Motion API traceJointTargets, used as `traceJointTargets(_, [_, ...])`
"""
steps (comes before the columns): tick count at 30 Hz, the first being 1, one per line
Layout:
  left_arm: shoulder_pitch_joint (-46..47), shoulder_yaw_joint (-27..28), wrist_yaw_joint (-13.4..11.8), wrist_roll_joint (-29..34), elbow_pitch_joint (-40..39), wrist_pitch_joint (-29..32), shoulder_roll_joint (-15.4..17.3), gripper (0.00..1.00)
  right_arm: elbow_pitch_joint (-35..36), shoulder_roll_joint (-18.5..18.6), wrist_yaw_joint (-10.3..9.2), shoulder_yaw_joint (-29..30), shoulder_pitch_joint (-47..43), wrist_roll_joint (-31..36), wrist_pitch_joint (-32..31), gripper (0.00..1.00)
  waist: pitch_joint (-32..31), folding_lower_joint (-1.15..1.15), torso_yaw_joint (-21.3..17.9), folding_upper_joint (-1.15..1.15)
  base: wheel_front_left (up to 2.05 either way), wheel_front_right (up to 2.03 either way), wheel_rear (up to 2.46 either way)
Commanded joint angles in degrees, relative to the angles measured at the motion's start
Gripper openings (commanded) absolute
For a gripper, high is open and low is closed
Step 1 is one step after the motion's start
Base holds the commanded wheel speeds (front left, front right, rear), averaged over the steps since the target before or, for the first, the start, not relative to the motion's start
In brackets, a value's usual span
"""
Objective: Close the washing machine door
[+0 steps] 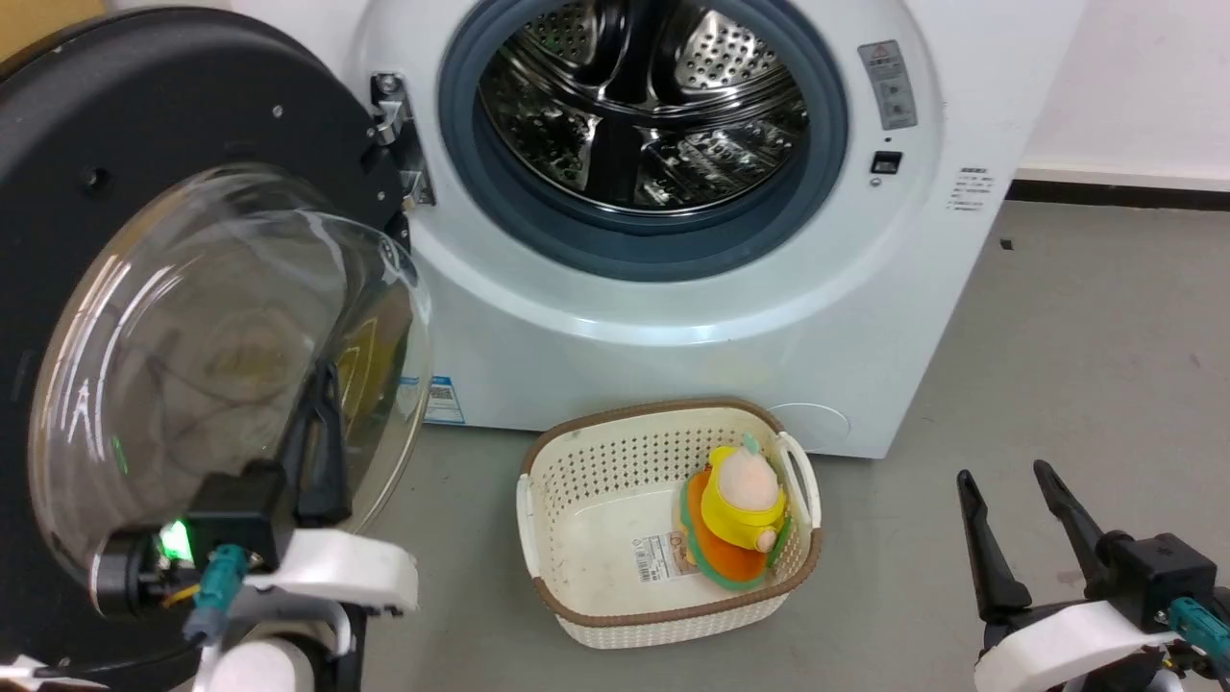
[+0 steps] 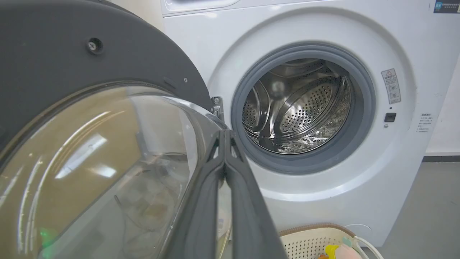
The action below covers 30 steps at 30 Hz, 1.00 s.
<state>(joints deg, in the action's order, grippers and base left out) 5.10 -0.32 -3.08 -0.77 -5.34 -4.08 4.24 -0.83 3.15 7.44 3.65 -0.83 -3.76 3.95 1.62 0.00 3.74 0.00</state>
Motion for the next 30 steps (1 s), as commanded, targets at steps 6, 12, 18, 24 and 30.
traceJointTargets(6, [4.54,2.05,0.53,-1.88,-2.81,-1.16,0.79,0.00,-0.15,-0.09,0.02,1.05,0.94,-0.77,1.29,1.00,0.93,0.00,2.47,0.00,0.00,0.00,0.00])
traceJointTargets(12, [8.07,4.73,1.75,-3.27,-4.58,-1.87,1.07,0.00,-0.22,-0.11,0.02,1.73,1.13,-0.91,2.01,1.00,1.75,0.00,4.83,0.00,0.00,0.00,0.00])
traceJointTargets(18, [12.64,8.05,3.52,-6.41,-6.45,-2.59,0.13,0.00,-0.61,-0.12,0.02,2.37,1.31,-0.99,2.73,1.00,2.57,0.00,7.58,0.00,0.00,0.00,0.00])
traceJointTargets(24, [16.94,11.64,5.14,-9.09,-7.24,-3.31,-0.23,0.00,-1.01,-0.13,0.02,3.15,1.54,-1.21,3.45,1.00,3.26,0.00,10.44,0.00,0.00,0.00,0.00])
traceJointTargets(30, [20.48,15.28,6.01,-12.30,-6.22,-3.91,0.34,0.00,-1.32,-0.14,0.02,3.76,1.62,-1.50,4.05,1.00,3.69,0.00,12.57,0.00,0.00,0.00,0.00])
